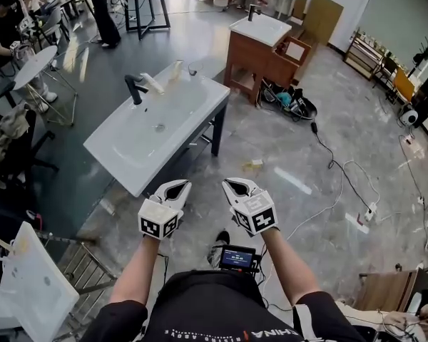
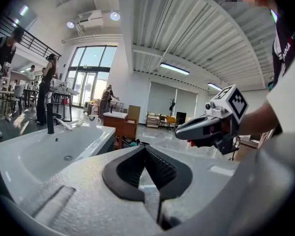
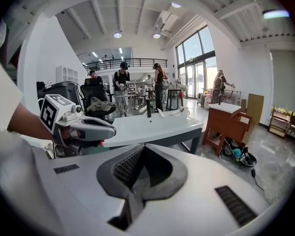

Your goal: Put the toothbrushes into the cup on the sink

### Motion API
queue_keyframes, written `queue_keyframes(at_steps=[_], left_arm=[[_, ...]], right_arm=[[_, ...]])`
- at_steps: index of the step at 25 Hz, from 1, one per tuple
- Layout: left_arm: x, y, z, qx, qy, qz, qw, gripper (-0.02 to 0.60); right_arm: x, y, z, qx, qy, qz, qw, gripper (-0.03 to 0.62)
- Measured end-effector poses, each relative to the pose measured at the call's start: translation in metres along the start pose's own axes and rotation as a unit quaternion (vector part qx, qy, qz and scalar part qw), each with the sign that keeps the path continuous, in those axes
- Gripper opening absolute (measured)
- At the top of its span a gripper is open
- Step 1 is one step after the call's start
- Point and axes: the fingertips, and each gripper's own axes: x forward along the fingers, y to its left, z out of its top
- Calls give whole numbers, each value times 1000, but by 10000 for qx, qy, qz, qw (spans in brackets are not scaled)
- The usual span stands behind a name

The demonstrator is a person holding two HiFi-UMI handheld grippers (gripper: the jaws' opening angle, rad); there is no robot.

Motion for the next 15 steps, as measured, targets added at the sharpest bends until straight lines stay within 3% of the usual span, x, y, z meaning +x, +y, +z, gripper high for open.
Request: queue_keyframes(at_steps=[9, 15], left_arm=[[91, 45, 45, 27, -53, 388, 9992, 3], [125, 55, 49, 130, 60, 595, 9981, 3]], right_arm=[[48, -97, 43, -151, -50, 325, 9993, 8], [76, -124, 57, -143, -69, 603, 9981, 8]])
